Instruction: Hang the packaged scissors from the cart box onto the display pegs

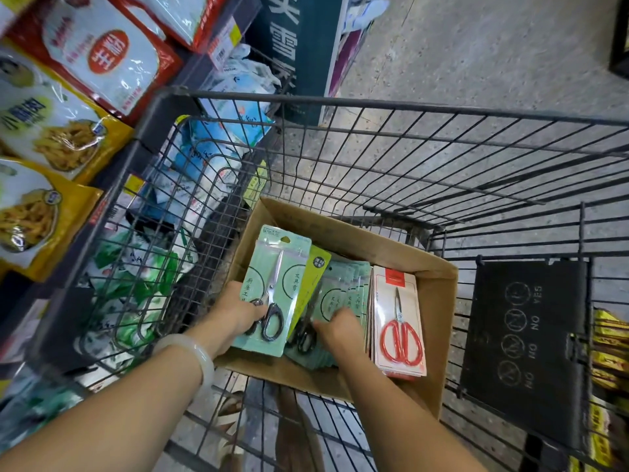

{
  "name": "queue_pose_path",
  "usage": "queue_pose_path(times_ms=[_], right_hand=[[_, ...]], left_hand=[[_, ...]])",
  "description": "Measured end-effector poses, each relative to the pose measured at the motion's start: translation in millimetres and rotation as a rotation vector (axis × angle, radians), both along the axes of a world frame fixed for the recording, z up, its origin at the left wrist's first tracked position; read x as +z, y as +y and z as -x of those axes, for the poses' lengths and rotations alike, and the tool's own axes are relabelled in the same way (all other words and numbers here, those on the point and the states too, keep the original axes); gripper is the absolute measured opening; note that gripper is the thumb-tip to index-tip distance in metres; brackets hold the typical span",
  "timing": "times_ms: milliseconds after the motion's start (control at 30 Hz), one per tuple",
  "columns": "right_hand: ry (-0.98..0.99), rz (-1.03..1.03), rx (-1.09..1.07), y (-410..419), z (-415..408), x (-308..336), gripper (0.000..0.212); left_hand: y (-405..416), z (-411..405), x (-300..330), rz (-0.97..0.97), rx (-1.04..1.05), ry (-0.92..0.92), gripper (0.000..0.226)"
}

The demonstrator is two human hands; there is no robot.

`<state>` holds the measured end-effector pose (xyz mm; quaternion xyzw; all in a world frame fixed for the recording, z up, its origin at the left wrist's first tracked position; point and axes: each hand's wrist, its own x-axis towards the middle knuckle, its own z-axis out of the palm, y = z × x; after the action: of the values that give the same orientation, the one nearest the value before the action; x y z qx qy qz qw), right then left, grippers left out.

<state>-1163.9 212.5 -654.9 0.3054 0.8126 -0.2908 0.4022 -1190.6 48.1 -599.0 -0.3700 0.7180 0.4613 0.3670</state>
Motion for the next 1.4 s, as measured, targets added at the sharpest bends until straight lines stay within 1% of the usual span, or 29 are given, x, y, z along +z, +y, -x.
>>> queue_pose_path(times_ms=[33, 100, 133, 200, 300, 367, 467, 600, 700, 767, 833, 900, 933, 1000, 1033, 1100, 1233, 1333, 1400], right_hand=[[0.034, 0.001, 0.009, -3.6, 2.8, -0.1, 0.026], [0.094, 0.071, -0.027, -12.5, 7.1, 0.1, 0.019], [0.119, 0.109, -0.032, -18.9, 9.4, 3.4, 0.019], [0.165, 0.137, 0.033, -29.6, 13.2, 12.9, 0.017], [0.220, 0.176, 0.082, -35.2, 17.4, 26.7, 0.021], [0.219, 0.198, 0.048, -30.7, 19.5, 32.3, 0.023], [0.204, 0.151, -0.013, -14.4, 21.3, 41.1, 0.019], [0.281, 0.134, -0.181, 6.0, 21.8, 65.1, 0.021], [0.372, 0.255, -0.306, 9.1, 24.0, 88.4, 0.019], [0.415, 0.356, -0.310, 3.3, 25.9, 106.5, 0.021], [0.461, 0.419, -0.240, -5.3, 28.4, 124.2, 0.023], [0.483, 0.493, -0.163, -17.6, 30.8, 144.9, 0.021], [0.485, 0.537, -0.125, -25.2, 31.2, 155.3, 0.019], [0.475, 0.610, -0.041, -42.1, 29.8, 173.6, 0.017], [0.473, 0.637, 0.003, -52.7, 28.0, 182.1, 0.017], [0.476, 0.670, 0.096, -75.5, 21.5, 197.4, 0.018], [0.492, 0.760, 0.280, -131.6, -11.2, 231.5, 0.031], [0.476, 0.813, 0.423, -172.6, -58.5, 254.1, 0.016], [0.451, 0.840, 0.525, -198.1, -102.1, 268.8, 0.016]], left_hand=[[-1.8, -1.2, 0.8, 0.008, -0.009, -0.004, 0.029], [-3.6, -3.3, 2.8, 0.016, -0.003, -0.002, 0.028], [-3.7, -4.0, 4.1, 0.016, 0.009, 0.000, 0.027], [-3.0, -4.8, 7.9, 0.017, 0.030, 0.008, 0.027], [-3.0, -5.2, 18.6, 0.041, 0.020, 0.028, 0.036], [-3.9, -4.8, 27.3, 0.047, 0.009, 0.043, 0.041], [-8.7, -4.8, 41.1, 0.029, 0.021, 0.053, 0.047], [-21.3, -9.2, 56.0, 0.016, 0.039, 0.040, 0.054], [-25.7, -12.0, 72.1, 0.010, 0.075, 0.058, 0.057], [-30.8, -14.0, 83.9, 0.009, 0.124, 0.084, 0.068], [-40.0, -17.0, 99.2, -0.002, 0.151, 0.127, 0.074], [-53.0, -22.7, 113.8, -0.045, 0.212, 0.177, 0.070], [-60.7, -27.4, 122.5, -0.068, 0.248, 0.197, 0.060], [-76.2, -41.0, 142.7, -0.088, 0.291, 0.264, 0.024], [-84.0, -49.1, 153.3, -0.080, 0.322, 0.305, 0.015], [-103.2, -71.6, 169.4, -0.056, 0.389, 0.364, 0.018], [-148.5, -143.2, 195.6, 0.029, 0.504, 0.476, 0.029], [-173.0, -217.1, 221.6, 0.105, 0.611, 0.535, 0.023], [-183.3, -274.7, 236.8, 0.135, 0.709, 0.565, 0.027]])
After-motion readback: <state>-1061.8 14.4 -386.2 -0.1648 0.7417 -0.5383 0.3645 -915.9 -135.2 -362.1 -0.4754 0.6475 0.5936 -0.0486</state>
